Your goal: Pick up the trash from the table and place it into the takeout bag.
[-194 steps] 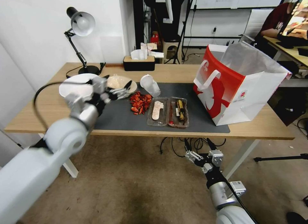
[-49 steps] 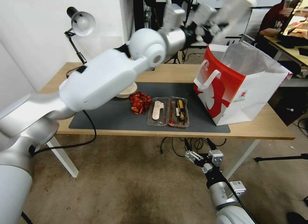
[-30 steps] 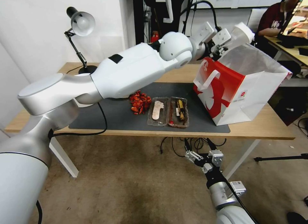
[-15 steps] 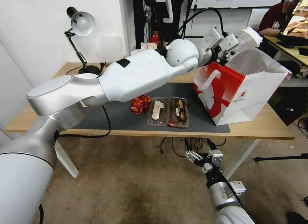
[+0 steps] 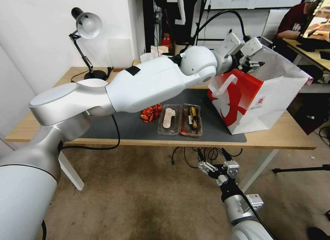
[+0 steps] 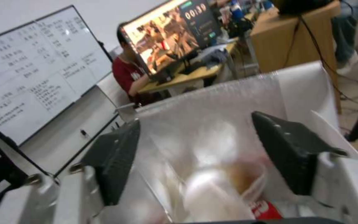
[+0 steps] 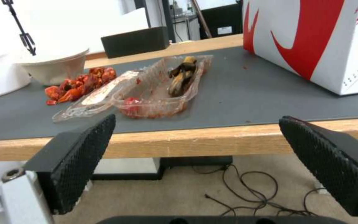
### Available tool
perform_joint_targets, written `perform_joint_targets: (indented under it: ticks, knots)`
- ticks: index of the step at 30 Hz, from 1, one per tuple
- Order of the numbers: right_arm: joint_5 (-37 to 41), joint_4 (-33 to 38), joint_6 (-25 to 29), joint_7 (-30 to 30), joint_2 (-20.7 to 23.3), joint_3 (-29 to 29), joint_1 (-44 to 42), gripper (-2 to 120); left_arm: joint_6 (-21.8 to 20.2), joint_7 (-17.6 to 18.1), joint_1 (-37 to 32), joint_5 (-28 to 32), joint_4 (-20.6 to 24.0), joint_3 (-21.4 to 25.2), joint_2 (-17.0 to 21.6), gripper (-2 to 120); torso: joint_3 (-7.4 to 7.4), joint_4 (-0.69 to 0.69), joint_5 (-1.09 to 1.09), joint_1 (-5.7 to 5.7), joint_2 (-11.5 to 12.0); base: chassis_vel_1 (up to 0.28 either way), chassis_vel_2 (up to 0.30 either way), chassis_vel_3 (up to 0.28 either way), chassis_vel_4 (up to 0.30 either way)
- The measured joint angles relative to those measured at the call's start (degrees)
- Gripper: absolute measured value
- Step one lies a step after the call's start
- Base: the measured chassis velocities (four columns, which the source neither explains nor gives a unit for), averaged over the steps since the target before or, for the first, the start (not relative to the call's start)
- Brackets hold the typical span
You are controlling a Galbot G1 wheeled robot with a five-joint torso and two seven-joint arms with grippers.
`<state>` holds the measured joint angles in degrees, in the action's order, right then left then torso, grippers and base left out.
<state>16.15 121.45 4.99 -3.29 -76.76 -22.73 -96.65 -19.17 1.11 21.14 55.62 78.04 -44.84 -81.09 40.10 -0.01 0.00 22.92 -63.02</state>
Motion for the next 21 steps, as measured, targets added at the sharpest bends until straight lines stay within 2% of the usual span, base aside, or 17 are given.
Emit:
perform_joint_targets:
  ticks: [2,3,6,7,10,11,12,13,15,16,19,20,21]
  knots:
    - [0.00,0.00,0.00,0.00,0.00,0.00,0.00,100,0.25,1.54,-0.73,0.31,2.38,1.48,1.56,83,0.00,-0.01,0.00,0.00,0.00,0.000,0.000,0.000,0.000]
    - [0.00,0.00,0.00,0.00,0.00,0.00,0.00,100,0.25,1.54,-0.73,0.31,2.38,1.48,1.56,83,0.00,-0.01,0.00,0.00,0.00,0.000,0.000,0.000,0.000]
    - [0.00,0.00,0.00,0.00,0.00,0.00,0.00,100,0.27,3.57,-2.63,0.58,6.85,3.32,5.41,96,0.00,0.01,-0.01,0.00,0.00,0.000,0.000,0.000,0.000]
    - [0.00,0.00,0.00,0.00,0.00,0.00,0.00,100,0.27,3.57,-2.63,0.58,6.85,3.32,5.41,96,0.00,0.01,-0.01,0.00,0.00,0.000,0.000,0.000,0.000]
    - [0.00,0.00,0.00,0.00,0.00,0.00,0.00,100,0.27,4.73,-5.15,0.58,10.97,5.49,9.26,100,0.00,0.02,-0.02,0.00,0.00,0.000,0.000,0.000,0.000]
    - [0.00,0.00,0.00,0.00,0.00,0.00,0.00,100,0.26,5.57,-7.30,0.56,14.13,7.32,12.20,100,0.00,0.02,-0.03,0.00,0.00,0.000,0.000,0.000,0.000]
    - [0.00,0.00,0.00,0.00,0.00,0.00,0.00,100,0.26,5.57,-7.30,0.56,14.13,7.32,12.20,100,0.00,0.02,-0.03,0.00,0.00,0.000,0.000,0.000,0.000]
    - [0.00,0.00,0.00,0.00,0.01,0.00,0.00,100,0.27,5.93,-8.89,0.49,16.52,8.68,14.07,100,0.00,0.02,-0.03,0.00,0.00,0.000,0.000,0.000,0.000]
    - [0.00,0.00,0.00,0.00,0.00,0.00,0.00,100,0.37,6.77,-14.79,-0.10,24.45,13.96,20.67,100,0.00,0.01,-0.02,-0.01,0.00,0.000,0.000,0.000,0.000]
    - [0.00,0.00,0.00,0.00,0.00,0.00,0.00,100,0.37,6.77,-14.79,-0.10,24.45,13.96,20.67,100,0.00,0.01,-0.02,-0.01,0.00,0.000,0.000,0.000,0.000]
    - [0.00,0.00,0.00,0.00,0.00,0.00,0.01,100,0.44,6.91,-21.90,-1.46,30.48,20.65,27.92,100,0.00,0.02,-0.03,0.00,-0.01,0.000,0.000,0.000,0.000]
    - [0.00,0.00,0.00,0.00,0.00,0.00,0.01,100,0.44,6.91,-21.90,-1.46,30.48,20.65,27.92,100,0.00,0.02,-0.03,0.00,-0.01,0.000,0.000,0.000,0.000]
    - [0.00,0.00,0.00,0.00,0.01,0.01,0.00,100,0.74,6.64,-25.27,-2.97,32.43,23.60,30.54,100,0.00,0.04,-0.04,-0.01,0.00,0.000,0.000,0.000,0.000]
